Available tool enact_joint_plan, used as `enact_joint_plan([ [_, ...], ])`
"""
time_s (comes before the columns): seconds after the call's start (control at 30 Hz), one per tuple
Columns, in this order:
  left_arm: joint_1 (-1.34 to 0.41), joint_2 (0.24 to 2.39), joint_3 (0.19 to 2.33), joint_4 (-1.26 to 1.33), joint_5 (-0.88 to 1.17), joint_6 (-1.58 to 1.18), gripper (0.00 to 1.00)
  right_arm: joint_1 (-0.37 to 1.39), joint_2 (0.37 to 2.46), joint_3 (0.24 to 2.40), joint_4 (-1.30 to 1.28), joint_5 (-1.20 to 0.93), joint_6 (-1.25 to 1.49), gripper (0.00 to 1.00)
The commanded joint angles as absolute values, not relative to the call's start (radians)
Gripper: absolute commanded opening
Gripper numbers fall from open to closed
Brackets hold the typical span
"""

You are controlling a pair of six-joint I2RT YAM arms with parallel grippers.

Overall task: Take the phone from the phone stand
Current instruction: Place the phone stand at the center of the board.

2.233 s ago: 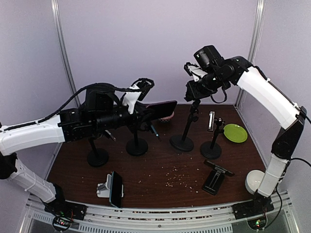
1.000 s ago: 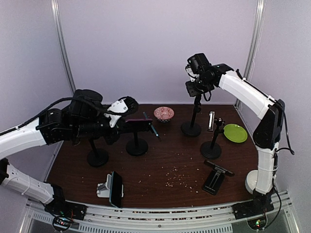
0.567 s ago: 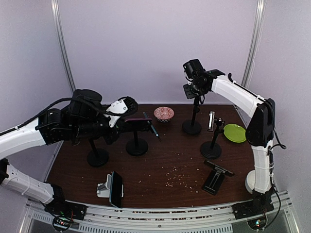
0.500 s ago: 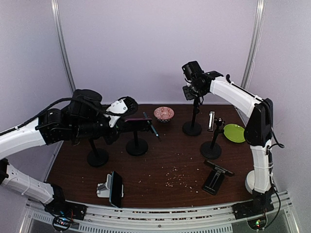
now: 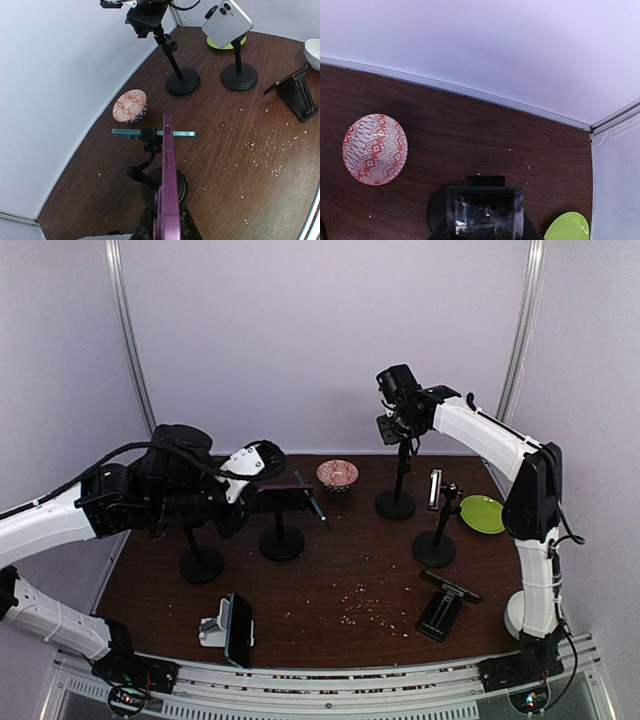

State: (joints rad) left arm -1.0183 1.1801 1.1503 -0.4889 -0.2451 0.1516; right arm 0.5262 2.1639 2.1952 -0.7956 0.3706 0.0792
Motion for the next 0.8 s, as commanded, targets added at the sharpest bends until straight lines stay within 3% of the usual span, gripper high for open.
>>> enact_joint_plan([
  [0.0,-1.020,1.177,1.166,-0.414,-0.240,0.161,0.00,0.506,2.135,2.221,-0.825,0.330,0.098,0.27],
  [0.1,-1.020,1.178,1.167,-0.414,-0.230,0.161,0.00,0.506,2.117,2.220,-0.835,0.314,0.093,0.34],
  [0.3,-1.020,1.172,1.167,-0.414,-0.220,0.161,0.00,0.506,2.073,2.218,-0.847,0.304,0.091,0.59],
  [0.77,-1.019,1.175,1.166,-0.417,-0.213,0.161,0.00,0.510,1.948,2.208,-0.840,0.217,0.034,0.85],
])
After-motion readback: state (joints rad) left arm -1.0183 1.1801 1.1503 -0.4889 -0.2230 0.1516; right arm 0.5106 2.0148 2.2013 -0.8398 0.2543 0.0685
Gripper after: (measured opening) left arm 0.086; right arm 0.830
